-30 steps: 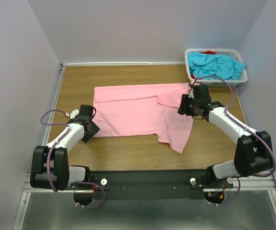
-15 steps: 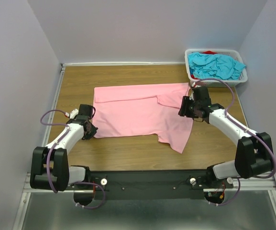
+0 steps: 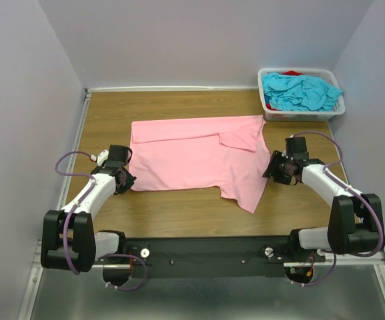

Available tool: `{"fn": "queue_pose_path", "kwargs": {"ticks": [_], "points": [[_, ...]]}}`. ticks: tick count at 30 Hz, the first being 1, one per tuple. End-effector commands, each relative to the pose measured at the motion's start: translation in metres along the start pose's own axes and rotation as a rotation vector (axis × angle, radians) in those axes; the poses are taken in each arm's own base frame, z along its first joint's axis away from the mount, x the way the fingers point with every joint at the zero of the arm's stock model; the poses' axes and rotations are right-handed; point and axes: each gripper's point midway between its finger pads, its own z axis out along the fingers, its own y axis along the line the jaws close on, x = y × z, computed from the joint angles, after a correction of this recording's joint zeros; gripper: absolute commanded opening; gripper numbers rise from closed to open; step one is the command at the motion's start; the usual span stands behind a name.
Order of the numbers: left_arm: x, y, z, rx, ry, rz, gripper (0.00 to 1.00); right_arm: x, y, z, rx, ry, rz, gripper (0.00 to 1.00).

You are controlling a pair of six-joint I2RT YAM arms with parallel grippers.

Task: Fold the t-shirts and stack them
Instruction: Fold the tshirt

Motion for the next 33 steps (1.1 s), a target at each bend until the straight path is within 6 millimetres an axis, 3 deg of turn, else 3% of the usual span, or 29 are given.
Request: {"fn": "queue_pose_path", "kwargs": {"ticks": [1, 14, 25, 33], "points": [[-0.002, -0.003, -0.002, 0.033, -0.012, 0.012, 0.0, 0.011, 0.002, 0.0, -0.02, 0.039, 0.028, 0.57], [-0.002, -0.005, -0.001, 0.045, -0.014, 0.027, 0.0, 0.034, 0.001, 0.009, -0.028, 0.128, 0.062, 0.43], [-0.003, -0.005, -0.002, 0.048, -0.018, 0.026, 0.0, 0.041, 0.002, 0.013, -0.039, 0.167, 0.071, 0.43], [-0.004, -0.006, -0.001, 0.048, -0.018, 0.029, 0.0, 0.042, 0.005, 0.011, -0.054, 0.171, 0.073, 0.33]]}}
